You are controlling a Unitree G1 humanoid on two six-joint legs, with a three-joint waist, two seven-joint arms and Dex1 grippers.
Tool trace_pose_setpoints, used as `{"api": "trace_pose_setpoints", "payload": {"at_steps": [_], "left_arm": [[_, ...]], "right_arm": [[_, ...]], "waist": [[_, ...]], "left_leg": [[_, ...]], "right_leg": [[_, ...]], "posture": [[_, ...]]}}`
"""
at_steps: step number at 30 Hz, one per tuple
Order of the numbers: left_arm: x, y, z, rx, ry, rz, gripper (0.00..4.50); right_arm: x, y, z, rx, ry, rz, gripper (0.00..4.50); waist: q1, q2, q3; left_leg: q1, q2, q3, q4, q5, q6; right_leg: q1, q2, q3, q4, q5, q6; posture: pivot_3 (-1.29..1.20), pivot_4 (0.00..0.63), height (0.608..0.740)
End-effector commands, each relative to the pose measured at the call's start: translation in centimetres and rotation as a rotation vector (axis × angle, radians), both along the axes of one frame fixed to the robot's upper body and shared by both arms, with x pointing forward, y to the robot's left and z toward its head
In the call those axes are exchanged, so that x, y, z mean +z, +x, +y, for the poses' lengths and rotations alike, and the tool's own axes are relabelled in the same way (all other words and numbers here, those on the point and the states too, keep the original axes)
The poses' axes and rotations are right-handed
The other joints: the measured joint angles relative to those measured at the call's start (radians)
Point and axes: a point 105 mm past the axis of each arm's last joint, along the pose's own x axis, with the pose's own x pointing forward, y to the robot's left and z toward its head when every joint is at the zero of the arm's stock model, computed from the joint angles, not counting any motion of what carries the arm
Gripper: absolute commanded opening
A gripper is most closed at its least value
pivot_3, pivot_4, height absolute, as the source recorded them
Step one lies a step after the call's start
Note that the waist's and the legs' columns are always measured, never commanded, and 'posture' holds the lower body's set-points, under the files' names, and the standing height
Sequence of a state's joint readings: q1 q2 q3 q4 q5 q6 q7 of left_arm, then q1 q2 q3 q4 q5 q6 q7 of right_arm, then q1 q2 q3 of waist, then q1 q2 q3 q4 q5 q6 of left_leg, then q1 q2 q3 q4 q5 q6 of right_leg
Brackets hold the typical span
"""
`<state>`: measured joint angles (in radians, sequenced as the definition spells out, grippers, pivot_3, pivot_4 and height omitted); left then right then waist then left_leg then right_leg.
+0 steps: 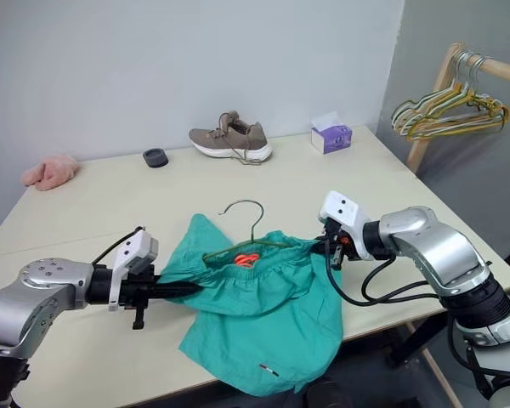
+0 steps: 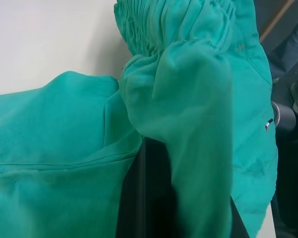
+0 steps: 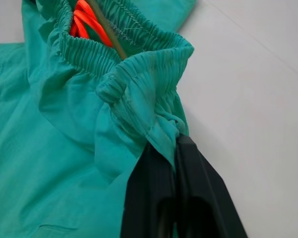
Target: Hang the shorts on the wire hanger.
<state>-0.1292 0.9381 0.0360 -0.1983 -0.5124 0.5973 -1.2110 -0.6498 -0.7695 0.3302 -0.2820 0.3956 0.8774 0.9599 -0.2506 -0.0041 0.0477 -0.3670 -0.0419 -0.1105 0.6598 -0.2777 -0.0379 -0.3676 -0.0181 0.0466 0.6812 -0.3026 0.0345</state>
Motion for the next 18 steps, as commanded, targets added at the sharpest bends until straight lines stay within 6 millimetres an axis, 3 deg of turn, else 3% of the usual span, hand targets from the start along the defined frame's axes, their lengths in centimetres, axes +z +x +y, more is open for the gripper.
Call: {"api": "trace_pose_setpoints", "payload": {"at_steps": [1, 6, 11, 18], "left_arm": [[0.9, 0.2, -0.6, -0.027, -0.009, -0.051, 0.00], [0.7, 0.0, -0.7, -0.025, -0.012, -0.052, 0.00], [0.8, 0.0, -0.9, -0.028, -0.018, -0.056, 0.00], [0.8, 0.0, -1.0, -0.038, -0.018, -0.053, 0.00]], "right_arm": [[1.6, -0.7, -0.4, 0.061, -0.025, -0.078, 1.29], [1.0, -0.7, -3.1, -0.011, -0.092, -0.077, 3.01], [0.4, -0.3, -4.1, -0.059, -0.095, -0.082, 3.01], [-1.9, 0.9, -1.3, 0.054, -0.134, -0.087, 3.01]], "waist": [[0.001, 0.000, 0.000], [0.002, 0.000, 0.000], [-0.002, 0.000, 0.000], [-0.002, 0.000, 0.000]], "left_leg": [[0.000, 0.000, 0.000, 0.000, 0.000, 0.000], [0.000, 0.000, 0.000, 0.000, 0.000, 0.000], [0.000, 0.000, 0.000, 0.000, 0.000, 0.000], [0.001, 0.000, 0.001, 0.001, 0.000, 0.000]], "right_leg": [[0.000, 0.000, 0.000, 0.000, 0.000, 0.000], [0.000, 0.000, 0.000, 0.000, 0.000, 0.000], [0.000, 0.000, 0.000, 0.000, 0.000, 0.000], [0.001, 0.000, 0.000, 0.000, 0.000, 0.000]], "posture": [[-0.29, 0.000, 0.740], [-0.29, 0.000, 0.740], [-0.28, 0.000, 0.740], [-0.29, 0.000, 0.740]]}}
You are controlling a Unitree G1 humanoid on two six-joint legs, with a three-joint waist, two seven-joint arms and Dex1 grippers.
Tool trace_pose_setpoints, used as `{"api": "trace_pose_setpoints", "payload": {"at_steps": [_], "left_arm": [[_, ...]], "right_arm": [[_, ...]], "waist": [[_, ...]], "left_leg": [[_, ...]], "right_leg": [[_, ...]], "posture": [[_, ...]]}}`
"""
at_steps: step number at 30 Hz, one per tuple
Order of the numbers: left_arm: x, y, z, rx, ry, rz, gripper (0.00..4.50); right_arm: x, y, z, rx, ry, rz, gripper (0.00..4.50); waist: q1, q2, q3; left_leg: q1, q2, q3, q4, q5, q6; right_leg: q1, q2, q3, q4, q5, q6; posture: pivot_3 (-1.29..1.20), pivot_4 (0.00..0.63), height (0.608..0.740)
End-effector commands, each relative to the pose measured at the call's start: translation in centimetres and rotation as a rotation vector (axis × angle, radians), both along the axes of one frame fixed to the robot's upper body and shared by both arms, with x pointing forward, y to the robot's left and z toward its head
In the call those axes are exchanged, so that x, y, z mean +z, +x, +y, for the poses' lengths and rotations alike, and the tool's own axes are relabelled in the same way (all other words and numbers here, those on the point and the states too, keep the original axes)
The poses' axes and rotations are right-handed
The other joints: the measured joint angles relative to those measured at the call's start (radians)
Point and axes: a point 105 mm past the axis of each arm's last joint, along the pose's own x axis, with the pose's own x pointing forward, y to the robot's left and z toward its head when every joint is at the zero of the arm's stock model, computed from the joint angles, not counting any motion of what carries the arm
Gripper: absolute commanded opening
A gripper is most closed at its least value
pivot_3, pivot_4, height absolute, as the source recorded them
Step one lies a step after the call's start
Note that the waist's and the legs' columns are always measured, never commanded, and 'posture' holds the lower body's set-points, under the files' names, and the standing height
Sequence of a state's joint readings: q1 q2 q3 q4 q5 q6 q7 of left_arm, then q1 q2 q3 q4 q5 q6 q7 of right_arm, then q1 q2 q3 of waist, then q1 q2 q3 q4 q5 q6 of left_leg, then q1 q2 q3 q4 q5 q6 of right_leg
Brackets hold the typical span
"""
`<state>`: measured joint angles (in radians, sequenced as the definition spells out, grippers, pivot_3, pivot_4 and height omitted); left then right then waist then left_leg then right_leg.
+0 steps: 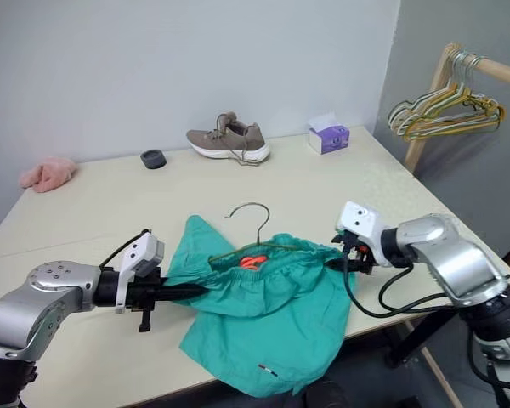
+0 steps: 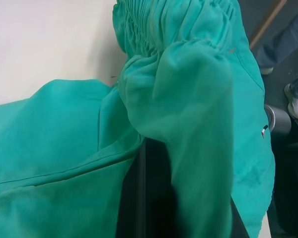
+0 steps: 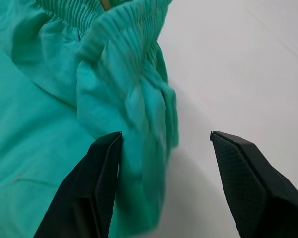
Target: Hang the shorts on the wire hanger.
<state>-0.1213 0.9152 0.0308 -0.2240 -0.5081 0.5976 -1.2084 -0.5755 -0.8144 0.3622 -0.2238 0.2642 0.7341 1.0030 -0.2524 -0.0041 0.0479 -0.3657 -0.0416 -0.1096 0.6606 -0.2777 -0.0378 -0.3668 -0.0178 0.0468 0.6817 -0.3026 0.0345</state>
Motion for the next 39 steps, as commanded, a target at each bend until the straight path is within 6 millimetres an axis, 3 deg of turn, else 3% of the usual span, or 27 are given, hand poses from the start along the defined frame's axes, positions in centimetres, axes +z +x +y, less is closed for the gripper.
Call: {"api": "trace_pose_setpoints", "payload": {"at_steps": [1, 4, 7, 14, 21, 28, 35, 39], "left_arm": [[0.9, 0.4, -0.4, -0.019, -0.005, -0.051, 0.00], [1.1, 0.5, -0.6, -0.023, -0.012, -0.055, 0.00], [1.0, 0.3, -0.7, -0.027, -0.014, -0.054, 0.00], [0.9, 0.2, -0.6, -0.024, -0.010, -0.059, 0.00], [0.8, 1.1, -0.7, 0.018, -0.029, -0.088, 0.00], [1.9, 3.2, 1.1, 0.184, -0.083, -0.180, 2.10], [2.2, 5.7, 5.0, 0.426, -0.079, -0.305, 4.35], [2.7, 6.4, 5.2, 0.457, -0.121, -0.324, 4.46]], "right_arm": [[0.3, 0.6, 1.3, 0.095, -0.042, -0.039, 3.01], [-0.3, 0.7, 1.8, 0.149, -0.062, -0.002, 3.01], [-0.4, 1.1, 2.3, 0.190, -0.069, 0.019, 2.47], [0.4, 0.4, 2.8, 0.252, -0.041, 0.067, 0.01], [1.2, -0.9, 2.6, 0.264, -0.014, 0.114, 0.01], [0.8, -1.2, 0.4, 0.136, 0.010, 0.171, 0.00], [-0.4, -1.0, -3.3, -0.126, 0.088, 0.240, 0.00], [-1.0, -0.6, -6.5, -0.352, 0.150, 0.241, 0.00]], "waist": [[0.001, 0.000, 0.000], [0.001, 0.000, 0.000], [0.002, 0.000, 0.000], [0.003, 0.000, 0.000], [0.003, 0.000, 0.000], [0.001, -0.001, -0.001], [0.003, -0.001, -0.001], [0.003, -0.002, -0.001]], "left_leg": [[0.000, 0.000, 0.000, 0.000, 0.000, 0.000], [0.000, 0.000, 0.000, 0.000, 0.000, 0.000], [-0.001, 0.000, -0.001, 0.000, 0.000, 0.000], [-0.001, 0.000, -0.001, 0.000, 0.000, 0.000], [-0.001, 0.000, -0.001, 0.000, 0.000, 0.000], [-0.001, 0.000, -0.002, 0.000, 0.000, 0.000], [-0.001, 0.000, -0.002, 0.000, 0.000, 0.000], [-0.001, 0.000, -0.002, 0.001, 0.000, 0.000]], "right_leg": [[0.000, 0.000, 0.000, 0.000, 0.000, 0.000], [0.000, 0.000, 0.000, 0.000, 0.000, 0.000], [0.000, 0.000, 0.000, 0.000, 0.001, -0.001], [0.000, 0.000, -0.001, 0.000, 0.003, -0.005], [0.000, 0.000, -0.001, 0.000, 0.003, -0.005], [0.000, 0.000, -0.001, 0.000, 0.001, -0.001], [0.000, 0.000, -0.001, 0.000, 0.001, -0.001], [0.001, 0.000, -0.001, 0.000, 0.001, -0.001]], "posture": [[-0.28, 0.000, 0.740], [-0.28, 0.000, 0.740], [-0.27, 0.000, 0.740], [-0.27, 0.000, 0.740], [-0.28, 0.000, 0.740], [-0.29, 0.000, 0.740], [-0.30, 0.000, 0.740], [-0.33, 0.000, 0.740]]}}
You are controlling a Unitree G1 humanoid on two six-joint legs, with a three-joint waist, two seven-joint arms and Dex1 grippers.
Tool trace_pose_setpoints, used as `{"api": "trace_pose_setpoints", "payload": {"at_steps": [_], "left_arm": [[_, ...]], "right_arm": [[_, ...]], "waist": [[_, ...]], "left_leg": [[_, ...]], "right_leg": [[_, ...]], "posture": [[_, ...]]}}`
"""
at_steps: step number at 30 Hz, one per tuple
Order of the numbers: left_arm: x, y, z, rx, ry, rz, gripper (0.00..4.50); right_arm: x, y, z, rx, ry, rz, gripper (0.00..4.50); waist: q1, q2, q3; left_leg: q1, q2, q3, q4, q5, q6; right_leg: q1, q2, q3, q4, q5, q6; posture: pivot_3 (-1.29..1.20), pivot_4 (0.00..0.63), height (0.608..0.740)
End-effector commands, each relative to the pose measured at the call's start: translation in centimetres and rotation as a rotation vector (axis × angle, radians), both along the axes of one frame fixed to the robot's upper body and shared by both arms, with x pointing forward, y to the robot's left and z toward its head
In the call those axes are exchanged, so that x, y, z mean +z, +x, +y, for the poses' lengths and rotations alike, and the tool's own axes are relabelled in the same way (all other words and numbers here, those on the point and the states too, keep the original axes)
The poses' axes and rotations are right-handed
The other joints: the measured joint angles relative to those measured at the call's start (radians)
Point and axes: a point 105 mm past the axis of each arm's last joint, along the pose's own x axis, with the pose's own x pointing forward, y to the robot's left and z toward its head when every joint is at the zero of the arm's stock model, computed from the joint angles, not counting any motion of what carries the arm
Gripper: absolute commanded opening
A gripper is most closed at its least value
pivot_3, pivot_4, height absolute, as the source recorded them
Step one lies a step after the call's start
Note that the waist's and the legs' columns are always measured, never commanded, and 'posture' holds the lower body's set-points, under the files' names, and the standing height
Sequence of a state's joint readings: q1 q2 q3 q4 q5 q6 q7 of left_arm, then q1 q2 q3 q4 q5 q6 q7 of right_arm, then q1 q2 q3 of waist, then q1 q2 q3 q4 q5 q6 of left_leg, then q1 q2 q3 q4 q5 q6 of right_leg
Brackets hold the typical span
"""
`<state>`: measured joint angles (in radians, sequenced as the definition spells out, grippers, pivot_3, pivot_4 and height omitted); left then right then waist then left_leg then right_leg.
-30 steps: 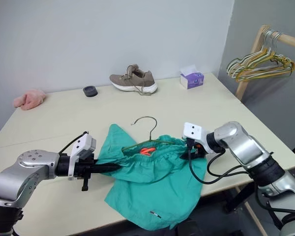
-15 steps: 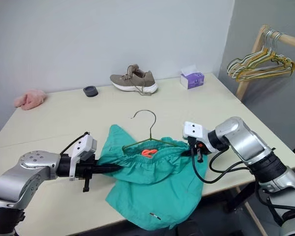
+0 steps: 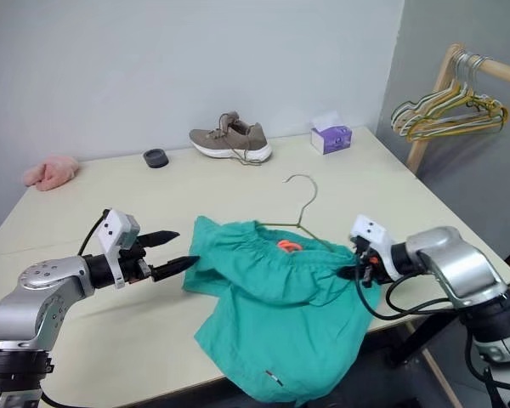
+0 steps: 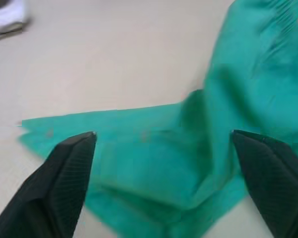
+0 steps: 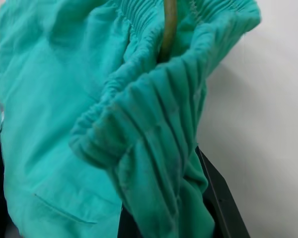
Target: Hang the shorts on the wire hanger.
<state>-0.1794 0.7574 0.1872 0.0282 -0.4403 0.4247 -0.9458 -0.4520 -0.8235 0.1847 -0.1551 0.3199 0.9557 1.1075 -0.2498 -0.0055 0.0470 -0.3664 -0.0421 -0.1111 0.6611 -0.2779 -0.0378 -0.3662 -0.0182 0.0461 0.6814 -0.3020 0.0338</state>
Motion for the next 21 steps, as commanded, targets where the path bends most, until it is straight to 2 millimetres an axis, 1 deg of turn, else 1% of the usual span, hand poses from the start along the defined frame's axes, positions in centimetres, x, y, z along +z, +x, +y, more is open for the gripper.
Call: {"api": "trace_pose_setpoints", "payload": {"at_steps": [1, 2, 6, 10, 13, 15, 18, 21], "left_arm": [[2.2, 0.7, -0.5, -0.016, -0.037, -0.084, 4.46], [2.3, 0.6, -1.3, -0.046, -0.056, -0.077, 4.46], [2.8, -0.2, -5.8, -0.237, -0.146, -0.021, 4.46], [3.7, -0.5, -9.9, -0.388, -0.193, 0.015, 4.46], [4.4, -0.9, -12.6, -0.500, -0.198, 0.013, 4.46], [4.8, -1.2, -14.0, -0.554, -0.207, 0.011, 4.46], [5.3, -1.3, -16.3, -0.620, -0.196, -0.032, 4.46], [6.0, -0.9, -18.6, -0.650, -0.157, -0.127, 4.46]], "right_arm": [[1.1, 0.7, -2.8, -0.196, 0.028, -0.059, 0.00], [1.1, 0.6, -3.6, -0.250, 0.034, -0.061, 0.00], [1.0, -0.4, -6.9, -0.478, 0.051, -0.085, 0.00], [0.8, -2.0, -10.6, -0.713, 0.026, -0.104, 0.00], [0.9, -3.5, -14.3, -0.923, -0.013, -0.124, 0.00], [1.2, -4.5, -16.5, -1.035, -0.050, -0.133, 0.00], [2.1, -5.9, -19.4, -1.183, -0.086, -0.164, 0.00], [4.0, -6.7, -21.6, -1.288, -0.136, -0.251, 0.00]], "waist": [[0.001, -0.001, 0.000], [0.001, -0.001, 0.000], [0.001, -0.001, -0.001], [-0.016, -0.001, -0.001], [-0.036, 0.000, -0.001], [-0.055, 0.001, -0.002], [-0.084, 0.001, -0.002], [-0.115, 0.001, -0.002]], "left_leg": [[0.000, 0.000, 0.000, 0.000, 0.000, 0.000], [-0.001, 0.000, 0.000, 0.000, 0.000, 0.000], [-0.002, -0.001, 0.000, 0.000, 0.000, 0.000], [-0.002, -0.001, 0.001, 0.000, 0.000, 0.000], [-0.002, -0.001, 0.001, 0.001, 0.000, 0.000], [0.001, -0.001, 0.002, 0.001, 0.000, 0.001], [0.004, -0.001, 0.002, 0.001, 0.000, 0.001], [0.005, -0.001, 0.003, 0.001, 0.000, 0.001]], "right_leg": [[0.000, 0.000, 0.000, 0.000, 0.000, 0.000], [0.000, 0.000, 0.000, 0.000, 0.000, 0.000], [0.000, -0.001, 0.000, 0.000, 0.000, 0.000], [0.000, 0.000, 0.000, 0.000, 0.000, 0.001], [0.001, 0.000, 0.001, 0.000, 0.000, 0.001], [0.004, 0.000, 0.001, 0.000, 0.000, 0.001], [0.008, 0.001, 0.001, -0.001, -0.001, 0.002], [0.012, 0.001, 0.001, -0.002, -0.001, 0.003]], "posture": [[-0.34, 0.000, 0.740], [-0.35, 0.000, 0.740], [-0.40, 0.000, 0.740], [-0.43, 0.000, 0.740], [-0.47, 0.000, 0.740], [-0.47, 0.000, 0.740], [-0.51, 0.000, 0.740], [-0.53, 0.000, 0.740]]}}
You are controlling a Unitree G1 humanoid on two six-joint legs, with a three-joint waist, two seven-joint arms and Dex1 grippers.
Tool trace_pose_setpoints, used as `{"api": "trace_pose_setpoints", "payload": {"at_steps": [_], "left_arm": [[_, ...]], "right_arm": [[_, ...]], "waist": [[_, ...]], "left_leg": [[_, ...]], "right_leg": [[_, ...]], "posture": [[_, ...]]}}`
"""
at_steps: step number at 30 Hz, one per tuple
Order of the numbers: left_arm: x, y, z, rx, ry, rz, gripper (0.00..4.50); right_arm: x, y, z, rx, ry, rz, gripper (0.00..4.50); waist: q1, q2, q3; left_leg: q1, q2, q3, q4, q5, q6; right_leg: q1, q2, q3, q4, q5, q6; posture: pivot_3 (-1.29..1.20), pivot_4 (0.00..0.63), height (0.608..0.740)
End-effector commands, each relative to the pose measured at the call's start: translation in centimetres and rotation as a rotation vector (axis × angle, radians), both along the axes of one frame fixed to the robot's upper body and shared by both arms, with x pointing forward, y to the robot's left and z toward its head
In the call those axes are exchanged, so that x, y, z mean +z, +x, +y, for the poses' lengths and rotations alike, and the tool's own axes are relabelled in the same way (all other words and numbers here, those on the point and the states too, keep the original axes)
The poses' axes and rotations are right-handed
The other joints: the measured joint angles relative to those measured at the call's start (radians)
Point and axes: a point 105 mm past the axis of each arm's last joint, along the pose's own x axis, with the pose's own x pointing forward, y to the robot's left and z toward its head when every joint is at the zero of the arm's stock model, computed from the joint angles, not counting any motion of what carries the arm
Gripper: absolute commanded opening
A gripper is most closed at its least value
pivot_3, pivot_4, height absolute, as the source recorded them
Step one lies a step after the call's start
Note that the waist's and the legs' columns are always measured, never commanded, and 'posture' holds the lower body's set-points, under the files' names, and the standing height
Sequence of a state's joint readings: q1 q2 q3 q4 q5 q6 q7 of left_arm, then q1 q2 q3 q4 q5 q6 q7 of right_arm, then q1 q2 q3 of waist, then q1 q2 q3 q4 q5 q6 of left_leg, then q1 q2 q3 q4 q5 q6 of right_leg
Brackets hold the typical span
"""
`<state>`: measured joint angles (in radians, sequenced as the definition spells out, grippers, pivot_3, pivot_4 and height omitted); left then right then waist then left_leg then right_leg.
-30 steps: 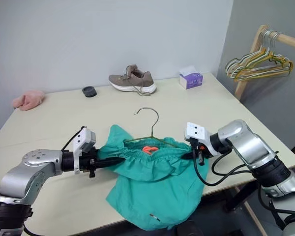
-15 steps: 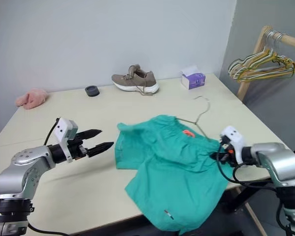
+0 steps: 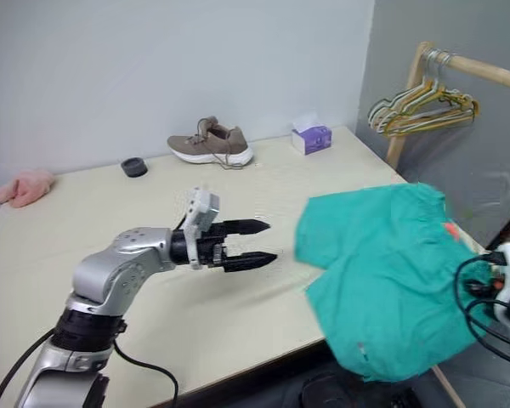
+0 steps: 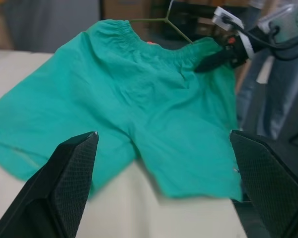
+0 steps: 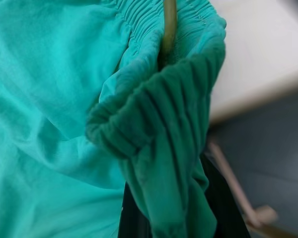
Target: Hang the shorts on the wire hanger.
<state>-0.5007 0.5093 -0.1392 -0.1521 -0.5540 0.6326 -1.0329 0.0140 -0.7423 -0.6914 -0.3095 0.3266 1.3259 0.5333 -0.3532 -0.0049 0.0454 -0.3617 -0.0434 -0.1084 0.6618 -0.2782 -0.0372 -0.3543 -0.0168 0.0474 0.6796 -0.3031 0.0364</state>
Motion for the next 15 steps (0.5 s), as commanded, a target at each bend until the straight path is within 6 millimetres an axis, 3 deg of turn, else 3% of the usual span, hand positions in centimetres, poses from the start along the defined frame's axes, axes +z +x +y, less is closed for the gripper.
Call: {"api": "trace_pose_setpoints", "payload": {"at_steps": [1, 9, 15], "left_arm": [[1.9, 0.1, -2.6, -0.042, 0.002, -0.170, 4.46], [4.7, 0.0, -6.4, -0.091, -0.059, -0.316, 4.46], [6.3, 0.3, -7.9, -0.076, -0.094, -0.349, 4.46]], "right_arm": [[4.2, -0.3, -2.7, -0.118, -0.144, -0.116, 0.00], [9.8, 0.7, -4.2, -0.224, -0.295, -0.269, 0.00], [12.4, 2.6, -5.6, -0.279, -0.295, -0.320, 0.00]], "waist": [[-0.021, 0.001, -0.001], [-0.102, 0.000, 0.000], [-0.118, 0.000, 0.000]], "left_leg": [[0.001, 0.000, 0.000, 0.000, 0.000, 0.000], [0.001, 0.000, 0.003, -0.001, -0.003, 0.004], [0.001, -0.001, 0.003, -0.001, -0.004, 0.005]], "right_leg": [[0.002, 0.000, 0.000, 0.000, -0.001, 0.001], [0.002, 0.001, -0.001, -0.002, -0.003, 0.004], [0.003, 0.000, -0.001, -0.004, -0.004, 0.005]], "posture": [[-0.53, 0.000, 0.740], [-0.54, 0.005, 0.740], [-0.52, 0.005, 0.740]]}}
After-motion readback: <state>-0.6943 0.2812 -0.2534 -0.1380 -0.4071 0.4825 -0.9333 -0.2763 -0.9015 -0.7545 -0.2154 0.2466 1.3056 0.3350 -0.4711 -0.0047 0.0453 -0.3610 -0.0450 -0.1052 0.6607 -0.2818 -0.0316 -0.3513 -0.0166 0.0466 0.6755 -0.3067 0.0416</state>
